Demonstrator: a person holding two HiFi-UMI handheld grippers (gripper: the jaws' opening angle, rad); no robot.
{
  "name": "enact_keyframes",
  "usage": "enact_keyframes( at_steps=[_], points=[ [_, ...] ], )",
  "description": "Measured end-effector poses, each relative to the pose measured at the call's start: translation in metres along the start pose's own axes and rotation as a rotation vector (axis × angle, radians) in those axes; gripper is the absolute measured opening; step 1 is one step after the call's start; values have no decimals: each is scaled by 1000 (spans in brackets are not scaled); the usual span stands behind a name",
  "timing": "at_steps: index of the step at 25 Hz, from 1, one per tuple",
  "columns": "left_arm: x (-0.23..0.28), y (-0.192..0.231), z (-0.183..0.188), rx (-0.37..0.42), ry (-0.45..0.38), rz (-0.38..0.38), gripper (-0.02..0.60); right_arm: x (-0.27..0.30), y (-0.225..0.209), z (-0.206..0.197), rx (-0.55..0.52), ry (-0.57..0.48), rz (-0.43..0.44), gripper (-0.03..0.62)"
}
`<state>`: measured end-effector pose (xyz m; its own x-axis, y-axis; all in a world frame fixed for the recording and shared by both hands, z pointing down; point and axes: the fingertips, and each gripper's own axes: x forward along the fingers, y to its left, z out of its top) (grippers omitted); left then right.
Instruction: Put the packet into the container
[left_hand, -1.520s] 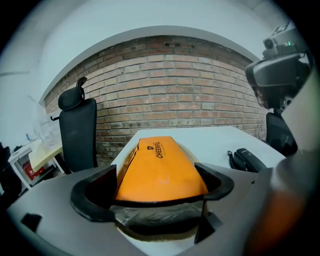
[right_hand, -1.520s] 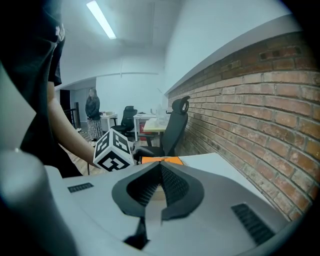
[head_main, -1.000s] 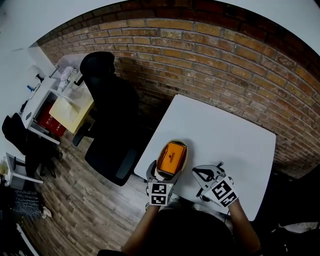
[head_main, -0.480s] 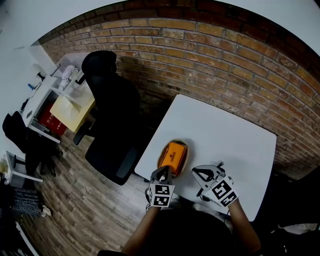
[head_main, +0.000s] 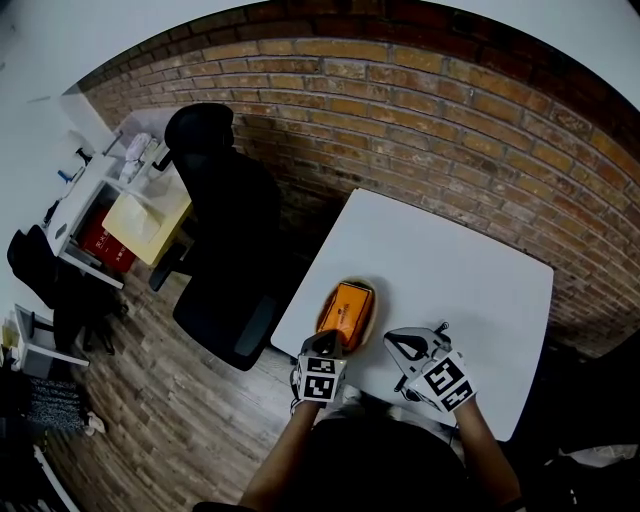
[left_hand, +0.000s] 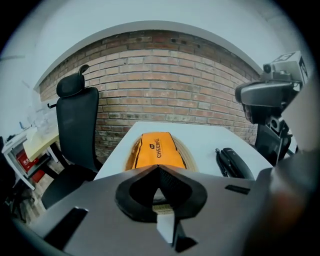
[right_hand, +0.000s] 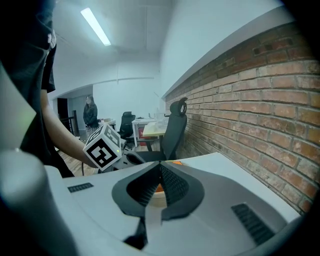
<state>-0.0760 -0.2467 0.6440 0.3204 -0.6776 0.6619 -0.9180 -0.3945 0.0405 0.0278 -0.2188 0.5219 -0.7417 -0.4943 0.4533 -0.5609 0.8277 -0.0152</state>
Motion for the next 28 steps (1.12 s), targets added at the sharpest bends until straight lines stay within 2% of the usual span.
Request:
enact_keyframes(
  at_steps=[4,10,14,19,23,28],
  points=[
    [-25,-2,24,-32,-150,-51,6,-6,-5,15,45,-93,-43,3],
    [-81,-19,90,-49,-413,-179,7,-16,-10,38,33,-196,-103,3],
    [-114,-40,130,-2,-539,-233,6,-25,-8,52,36,-259,-119,3],
    [-137,-59,160,87,-612,-253,6,-31,-3,66,22,-315,-118,3],
    [-142,-64,169,109,-630,-261,6,-34,-2,72,22,-330,-115,3],
    [-146,-66,174,89,-635,-259,7,-37,-1,79,21,-349,-112,3]
  ],
)
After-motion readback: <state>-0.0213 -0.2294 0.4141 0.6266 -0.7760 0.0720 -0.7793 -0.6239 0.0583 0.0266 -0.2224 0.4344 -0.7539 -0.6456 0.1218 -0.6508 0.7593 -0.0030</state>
